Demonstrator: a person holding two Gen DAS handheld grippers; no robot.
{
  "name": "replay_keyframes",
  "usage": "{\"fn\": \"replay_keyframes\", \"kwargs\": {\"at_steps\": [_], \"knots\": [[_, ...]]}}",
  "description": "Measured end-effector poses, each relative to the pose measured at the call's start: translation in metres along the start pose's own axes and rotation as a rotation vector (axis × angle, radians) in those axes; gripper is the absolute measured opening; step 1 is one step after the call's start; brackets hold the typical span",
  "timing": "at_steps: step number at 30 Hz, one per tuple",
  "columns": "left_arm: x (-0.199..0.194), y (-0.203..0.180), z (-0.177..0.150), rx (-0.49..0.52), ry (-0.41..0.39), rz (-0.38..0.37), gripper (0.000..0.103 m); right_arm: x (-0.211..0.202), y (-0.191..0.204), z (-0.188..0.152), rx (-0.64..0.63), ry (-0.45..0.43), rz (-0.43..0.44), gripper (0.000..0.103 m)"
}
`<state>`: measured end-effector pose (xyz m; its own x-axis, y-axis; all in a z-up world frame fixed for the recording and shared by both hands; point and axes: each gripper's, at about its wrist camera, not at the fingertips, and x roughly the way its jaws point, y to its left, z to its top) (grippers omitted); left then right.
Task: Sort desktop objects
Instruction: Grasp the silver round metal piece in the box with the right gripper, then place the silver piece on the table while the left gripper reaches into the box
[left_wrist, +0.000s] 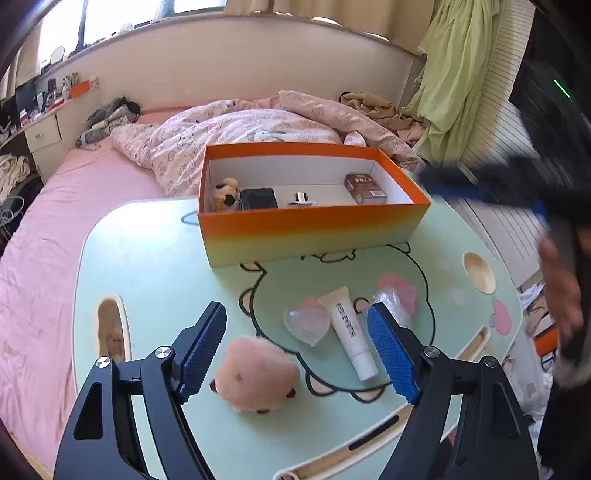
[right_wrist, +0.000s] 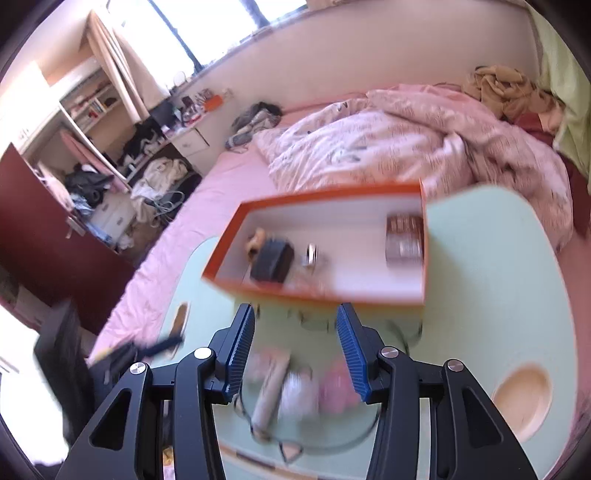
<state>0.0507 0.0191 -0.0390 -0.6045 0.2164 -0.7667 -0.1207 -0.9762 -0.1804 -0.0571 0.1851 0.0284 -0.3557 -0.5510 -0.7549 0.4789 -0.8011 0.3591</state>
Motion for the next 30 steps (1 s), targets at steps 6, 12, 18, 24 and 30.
{"fn": "replay_keyframes", "kwargs": {"at_steps": [6, 12, 18, 24, 30], "knots": [[0.011, 0.026, -0.001, -0.173, 0.135, -0.033, 0.073, 0.086, 0.001, 0.046, 0.019, 0.236, 0.002, 0.046], [0.006, 0.028, 0.001, -0.092, 0.094, 0.075, 0.070, 0.135, -0.003, 0.059, 0.032, 0.294, -0.069, 0.046], [0.000, 0.031, 0.004, -0.063, 0.062, 0.072, 0.070, 0.156, -0.005, 0.060, -0.008, 0.359, -0.133, 0.037], [-0.002, 0.032, 0.013, -0.057, 0.053, -0.005, 0.070, 0.152, -0.004, 0.054, -0.051, 0.318, -0.113, 0.036], [0.000, 0.026, 0.024, -0.010, 0.105, -0.071, 0.070, 0.108, -0.004, 0.056, -0.027, 0.200, -0.008, 0.036]]}}
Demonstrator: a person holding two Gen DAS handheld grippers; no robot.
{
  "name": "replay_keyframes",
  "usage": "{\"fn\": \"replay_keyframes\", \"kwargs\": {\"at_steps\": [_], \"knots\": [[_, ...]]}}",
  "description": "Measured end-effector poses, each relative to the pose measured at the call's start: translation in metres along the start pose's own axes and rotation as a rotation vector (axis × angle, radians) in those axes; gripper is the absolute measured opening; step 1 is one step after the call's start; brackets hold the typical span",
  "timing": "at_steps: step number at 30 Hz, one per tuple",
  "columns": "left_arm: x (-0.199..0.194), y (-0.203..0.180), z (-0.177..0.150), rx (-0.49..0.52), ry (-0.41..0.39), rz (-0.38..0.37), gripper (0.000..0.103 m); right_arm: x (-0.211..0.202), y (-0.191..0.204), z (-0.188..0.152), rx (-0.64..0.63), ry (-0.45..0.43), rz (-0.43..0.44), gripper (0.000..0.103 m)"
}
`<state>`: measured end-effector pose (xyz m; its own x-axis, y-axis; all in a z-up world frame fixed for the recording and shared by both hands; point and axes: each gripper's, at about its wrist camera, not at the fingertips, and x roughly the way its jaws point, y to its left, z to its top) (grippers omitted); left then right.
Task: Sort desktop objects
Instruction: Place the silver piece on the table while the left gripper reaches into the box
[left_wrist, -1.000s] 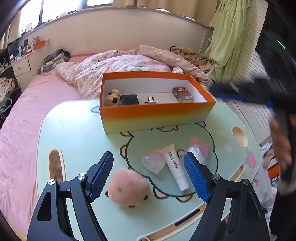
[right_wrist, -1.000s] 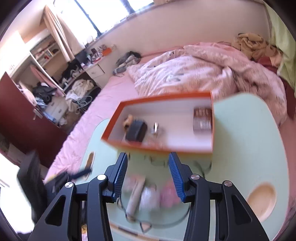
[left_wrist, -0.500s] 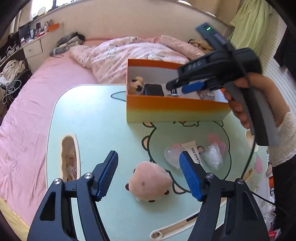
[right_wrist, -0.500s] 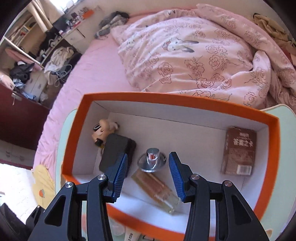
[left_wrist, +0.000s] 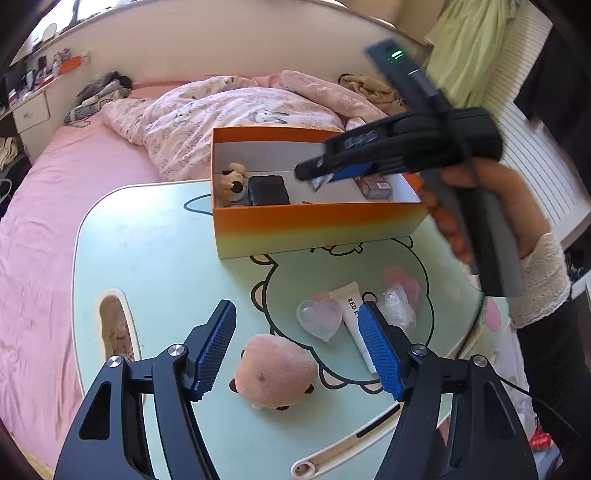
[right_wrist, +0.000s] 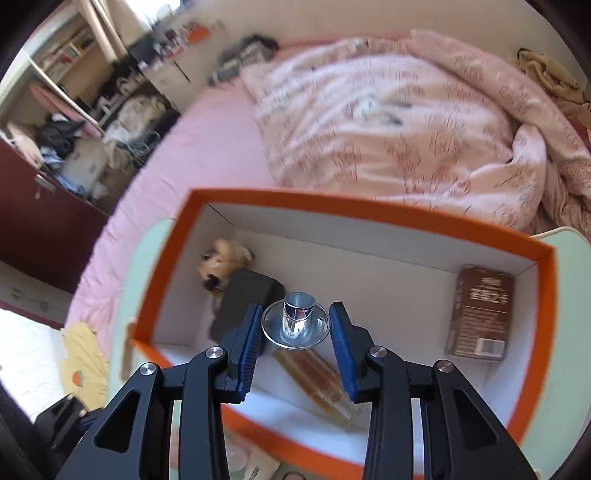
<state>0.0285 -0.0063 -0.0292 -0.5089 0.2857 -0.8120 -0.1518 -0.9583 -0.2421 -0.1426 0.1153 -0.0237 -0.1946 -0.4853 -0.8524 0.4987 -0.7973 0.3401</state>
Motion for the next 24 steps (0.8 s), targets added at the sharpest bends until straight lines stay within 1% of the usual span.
{"fn": "replay_keyframes", "kwargs": {"at_steps": [3, 5, 8, 10, 11, 14, 16, 19, 20, 21, 22, 24], "knots": [[-0.001, 0.005, 0.010, -0.035, 0.026, -0.041, 0.070, -0.037, -0.001, -0.013, 0.006, -0.065, 0.059, 0.036], [-0.001, 0.007, 0.019, -0.042, 0.053, -0.049, 0.070, -0.059, 0.002, -0.027, -0.007, -0.110, 0.062, 0.036], [-0.003, 0.001, 0.031, 0.011, 0.048, -0.003, 0.070, -0.093, 0.014, -0.065, -0.082, -0.193, -0.062, 0.036], [-0.005, -0.007, 0.043, 0.059, 0.034, 0.039, 0.070, -0.103, 0.013, -0.094, -0.087, -0.197, -0.071, 0.036], [-0.004, -0.009, 0.049, 0.075, 0.032, 0.047, 0.070, -0.108, 0.011, -0.109, -0.087, -0.196, -0.070, 0.036], [0.005, -0.018, 0.072, 0.082, 0.063, -0.007, 0.070, -0.099, 0.003, -0.146, -0.039, -0.144, -0.031, 0.036], [0.018, -0.026, 0.090, 0.071, 0.100, -0.063, 0.070, -0.089, -0.003, -0.165, -0.003, -0.130, -0.025, 0.036], [0.046, -0.038, 0.111, 0.035, 0.184, -0.112, 0.070, -0.074, -0.013, -0.183, 0.075, -0.117, 0.035, 0.036], [0.058, -0.044, 0.118, 0.024, 0.218, -0.124, 0.070, -0.069, -0.016, -0.186, 0.094, -0.118, 0.037, 0.036], [0.071, -0.049, 0.124, 0.009, 0.249, -0.128, 0.070, -0.064, -0.018, -0.189, 0.110, -0.121, 0.033, 0.036], [0.084, -0.055, 0.131, -0.008, 0.280, -0.114, 0.070, -0.060, -0.020, -0.192, 0.127, -0.124, 0.030, 0.036], [0.106, -0.067, 0.142, -0.029, 0.307, -0.087, 0.069, -0.055, -0.022, -0.195, 0.140, -0.138, 0.034, 0.036]]}}
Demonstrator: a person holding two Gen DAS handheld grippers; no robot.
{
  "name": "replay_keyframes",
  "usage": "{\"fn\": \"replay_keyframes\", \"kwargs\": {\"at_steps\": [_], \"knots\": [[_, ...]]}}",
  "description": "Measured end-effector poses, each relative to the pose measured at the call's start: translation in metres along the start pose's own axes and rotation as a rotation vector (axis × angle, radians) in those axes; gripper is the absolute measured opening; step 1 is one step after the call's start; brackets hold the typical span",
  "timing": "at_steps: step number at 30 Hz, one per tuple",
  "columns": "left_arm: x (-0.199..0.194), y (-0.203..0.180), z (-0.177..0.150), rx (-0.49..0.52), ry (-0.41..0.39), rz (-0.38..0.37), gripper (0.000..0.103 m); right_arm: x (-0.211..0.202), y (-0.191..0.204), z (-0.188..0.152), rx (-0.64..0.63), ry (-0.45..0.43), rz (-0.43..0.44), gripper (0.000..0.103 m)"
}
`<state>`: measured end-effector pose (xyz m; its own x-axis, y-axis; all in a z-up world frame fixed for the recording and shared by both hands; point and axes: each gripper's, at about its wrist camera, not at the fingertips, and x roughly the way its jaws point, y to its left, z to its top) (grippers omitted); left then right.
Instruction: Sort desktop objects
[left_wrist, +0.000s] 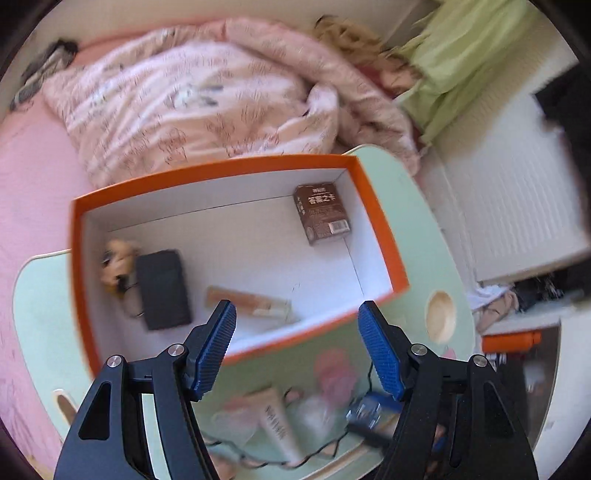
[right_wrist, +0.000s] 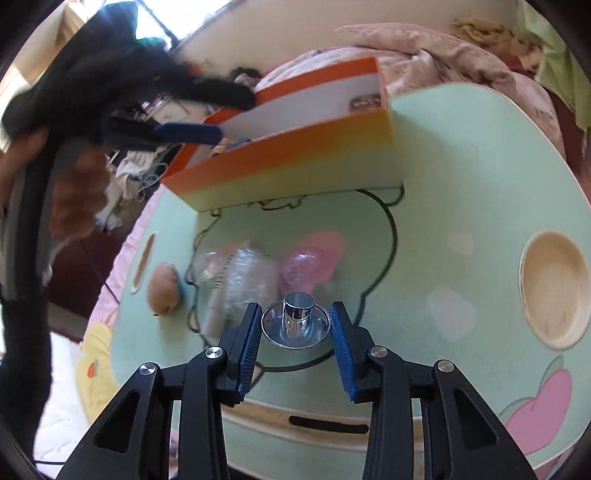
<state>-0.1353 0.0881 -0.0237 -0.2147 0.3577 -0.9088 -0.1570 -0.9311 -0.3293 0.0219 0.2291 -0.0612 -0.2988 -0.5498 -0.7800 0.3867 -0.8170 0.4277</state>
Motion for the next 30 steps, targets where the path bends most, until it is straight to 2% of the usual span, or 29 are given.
{"fn": "replay_keyframes", "kwargs": {"at_steps": [5, 10, 12, 20, 23, 28, 30], "knots": [[0.032, -0.028, 0.036, -0.004, -0.017, 0.124, 0.069, 0.002, 0.003, 0.002, -0.005, -0.015, 0.053, 0.037], [0.058, -0.035, 0.055, -0.043, -0.006, 0.172, 0.068, -0.009, 0.005, 0.005, -0.014, -0.070, 0.079, 0.038], [0.067, -0.034, 0.061, -0.063, -0.003, 0.198, 0.067, -0.010, 0.004, 0.006, -0.016, -0.072, 0.086, 0.043], [0.079, -0.026, 0.059, -0.086, 0.012, 0.188, 0.067, -0.012, -0.002, 0.006, -0.004, -0.069, 0.117, 0.044], [0.079, -0.030, 0.059, -0.033, 0.019, 0.246, 0.069, -0.016, -0.003, 0.005, -0.006, -0.068, 0.124, 0.044], [0.066, -0.011, 0.059, -0.057, 0.026, 0.345, 0.069, -0.023, -0.006, 0.005, 0.006, -0.091, 0.131, 0.044], [0.060, -0.002, 0.057, -0.091, 0.020, 0.315, 0.068, -0.025, -0.008, 0.004, 0.017, -0.095, 0.135, 0.044]]}}
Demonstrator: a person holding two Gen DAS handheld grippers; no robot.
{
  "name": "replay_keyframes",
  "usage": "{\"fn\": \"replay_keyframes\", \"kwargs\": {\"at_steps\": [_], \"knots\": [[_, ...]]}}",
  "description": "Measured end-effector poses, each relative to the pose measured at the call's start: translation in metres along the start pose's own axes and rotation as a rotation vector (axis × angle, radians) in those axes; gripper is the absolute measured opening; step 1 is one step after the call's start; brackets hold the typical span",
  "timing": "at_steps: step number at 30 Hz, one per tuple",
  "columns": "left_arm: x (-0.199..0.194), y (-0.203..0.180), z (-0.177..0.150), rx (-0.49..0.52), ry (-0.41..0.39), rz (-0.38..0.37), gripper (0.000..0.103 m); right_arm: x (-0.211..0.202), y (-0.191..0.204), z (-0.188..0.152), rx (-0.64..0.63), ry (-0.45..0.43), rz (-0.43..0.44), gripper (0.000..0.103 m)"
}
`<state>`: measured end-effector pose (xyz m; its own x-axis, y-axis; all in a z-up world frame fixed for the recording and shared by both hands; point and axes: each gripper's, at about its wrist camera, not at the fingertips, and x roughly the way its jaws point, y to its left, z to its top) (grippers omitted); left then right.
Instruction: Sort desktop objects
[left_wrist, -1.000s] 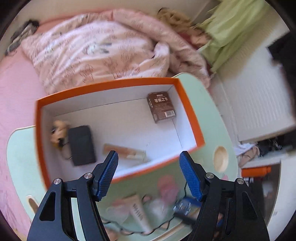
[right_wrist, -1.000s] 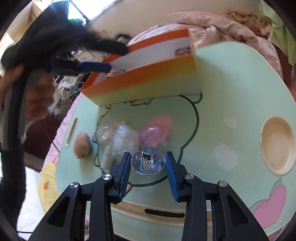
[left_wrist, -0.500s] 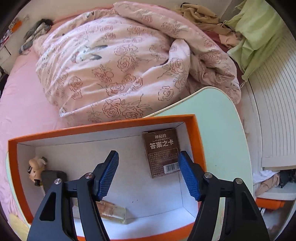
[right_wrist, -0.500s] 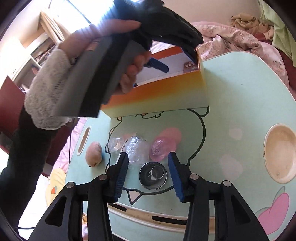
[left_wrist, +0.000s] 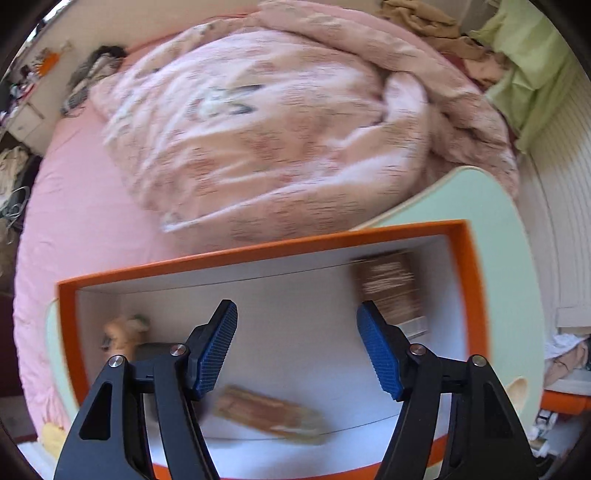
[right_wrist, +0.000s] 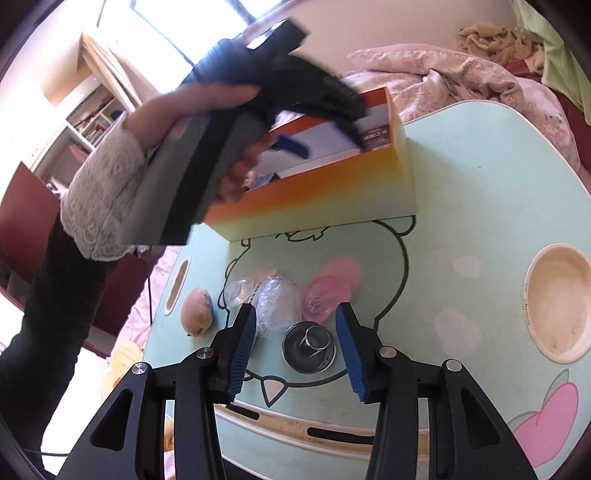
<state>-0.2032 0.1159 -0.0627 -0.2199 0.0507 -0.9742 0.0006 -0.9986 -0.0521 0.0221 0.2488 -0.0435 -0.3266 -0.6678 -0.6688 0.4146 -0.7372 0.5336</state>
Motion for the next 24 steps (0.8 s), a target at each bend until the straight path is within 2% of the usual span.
{"fn": "replay_keyframes", "kwargs": {"at_steps": [4, 6, 11, 14, 17, 22, 24], "knots": [[-0.001, -0.002, -0.002, -0.057, 0.042, -0.148, 0.068, -0.001, 0.000, 0.002, 0.002, -0.002, 0.005, 0.044], [0.002, -0.014, -0.002, -0.053, 0.057, -0.185, 0.068, -0.001, 0.000, 0.003, 0.001, -0.003, 0.005, 0.044], [0.015, -0.033, 0.000, -0.043, 0.057, -0.150, 0.066, -0.002, 0.001, 0.002, 0.008, -0.003, 0.020, 0.045], [0.022, -0.023, 0.000, -0.080, 0.072, -0.152, 0.065, -0.004, 0.000, 0.000, 0.015, -0.003, 0.043, 0.047], [0.022, -0.011, -0.002, -0.073, 0.072, -0.083, 0.065, -0.005, 0.001, 0.000, 0.014, -0.006, 0.049, 0.048], [0.021, -0.004, -0.004, -0.057, 0.100, -0.180, 0.065, -0.003, 0.004, 0.003, 0.005, -0.008, 0.054, 0.048], [0.020, -0.007, -0.007, -0.030, 0.089, -0.177, 0.065, -0.002, 0.006, 0.003, 0.002, -0.002, 0.059, 0.048]]}}
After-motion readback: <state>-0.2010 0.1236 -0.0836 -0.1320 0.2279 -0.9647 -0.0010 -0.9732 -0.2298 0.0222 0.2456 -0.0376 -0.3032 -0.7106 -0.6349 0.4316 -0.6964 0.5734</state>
